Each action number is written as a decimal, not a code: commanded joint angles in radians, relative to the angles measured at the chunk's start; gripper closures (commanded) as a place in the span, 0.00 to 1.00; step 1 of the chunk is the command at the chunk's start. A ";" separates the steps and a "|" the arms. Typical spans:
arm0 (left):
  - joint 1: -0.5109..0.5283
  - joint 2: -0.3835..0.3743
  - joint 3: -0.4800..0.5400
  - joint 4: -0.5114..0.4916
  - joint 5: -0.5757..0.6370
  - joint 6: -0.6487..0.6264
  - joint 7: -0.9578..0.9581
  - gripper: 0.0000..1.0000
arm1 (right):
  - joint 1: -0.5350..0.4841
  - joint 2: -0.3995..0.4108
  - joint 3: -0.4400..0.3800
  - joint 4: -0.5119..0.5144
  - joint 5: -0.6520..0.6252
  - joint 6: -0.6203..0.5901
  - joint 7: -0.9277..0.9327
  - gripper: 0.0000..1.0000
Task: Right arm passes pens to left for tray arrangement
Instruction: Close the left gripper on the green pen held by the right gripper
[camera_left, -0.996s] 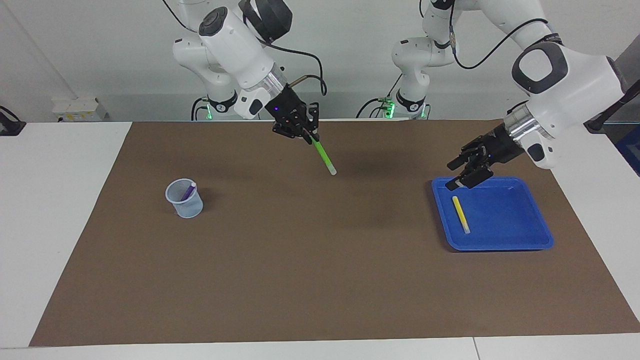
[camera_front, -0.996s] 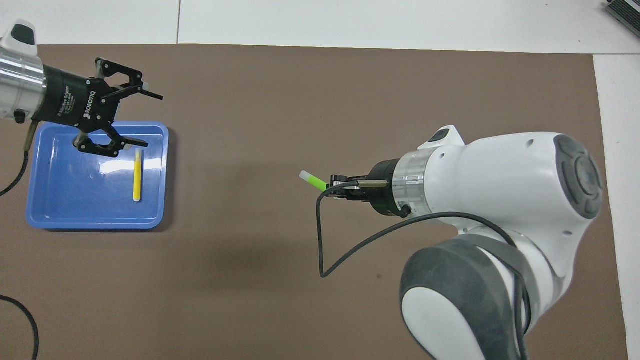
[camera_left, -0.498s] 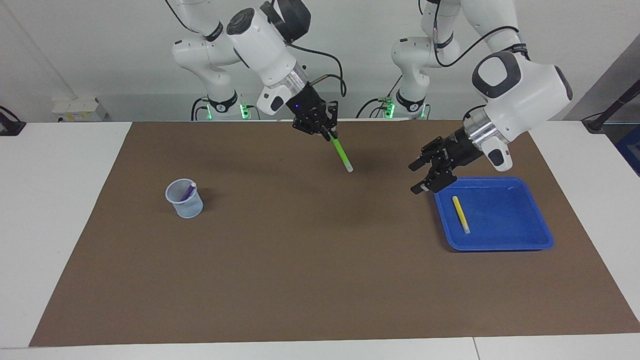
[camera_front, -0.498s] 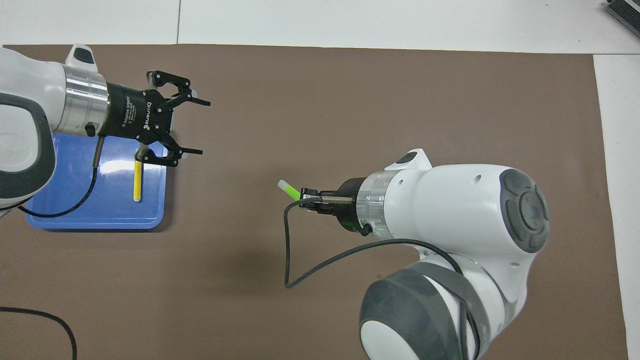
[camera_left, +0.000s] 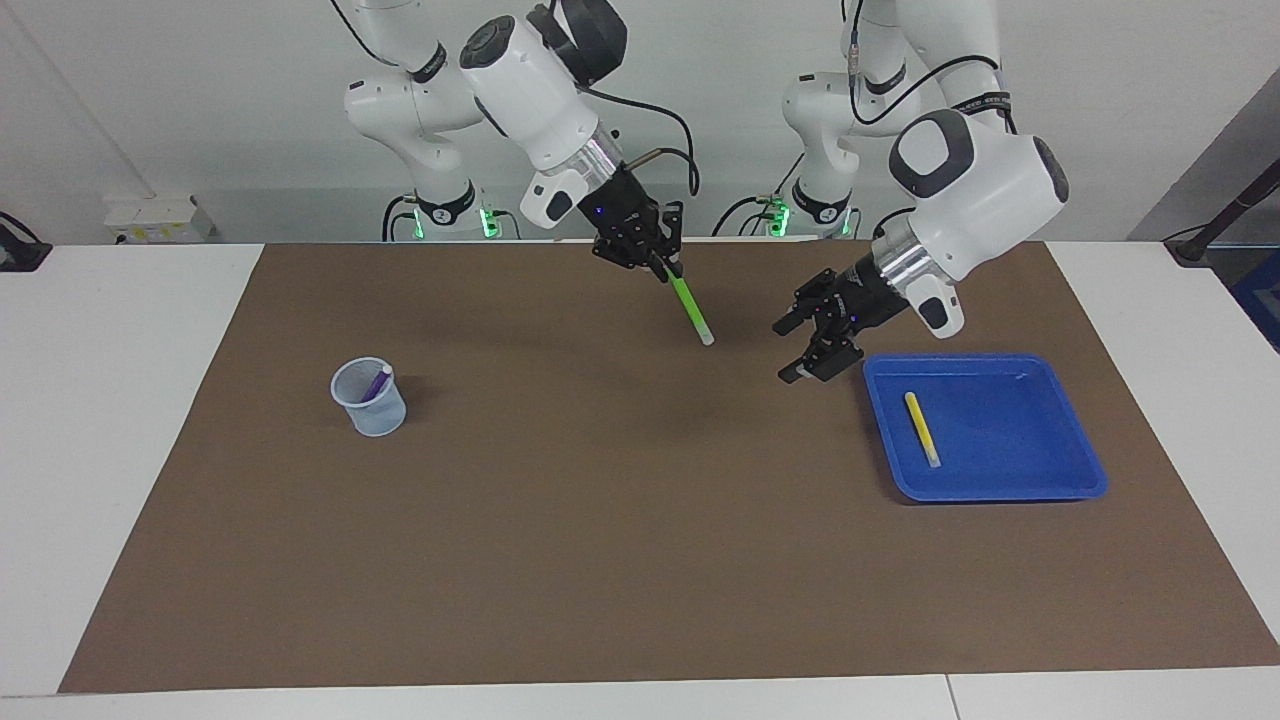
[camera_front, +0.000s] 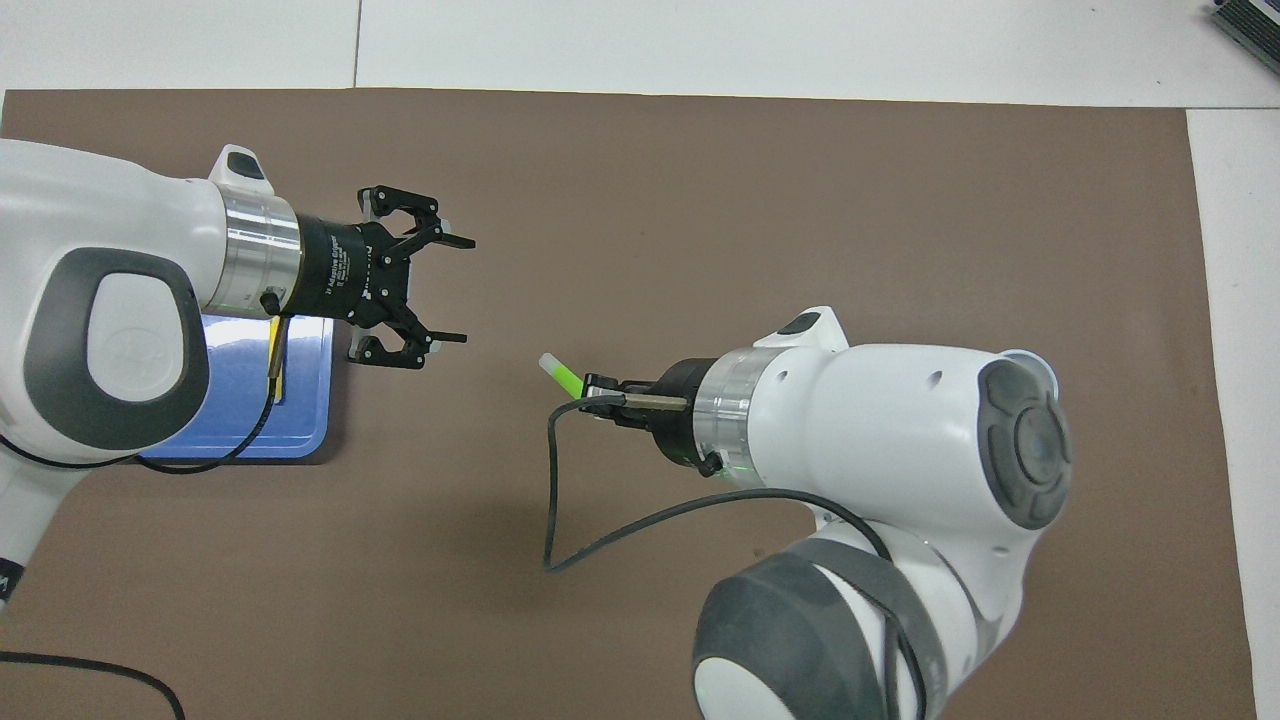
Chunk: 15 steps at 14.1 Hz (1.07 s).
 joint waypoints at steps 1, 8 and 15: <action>-0.055 -0.054 0.014 -0.070 -0.018 0.018 -0.031 0.10 | 0.024 0.025 0.001 -0.015 0.032 0.094 0.020 1.00; -0.082 -0.091 0.016 -0.136 -0.016 -0.004 -0.066 0.10 | 0.041 0.034 0.001 -0.015 0.034 0.123 0.020 1.00; -0.124 -0.103 0.014 -0.170 -0.016 0.041 -0.079 0.21 | 0.041 0.042 0.001 -0.007 0.032 0.129 0.018 1.00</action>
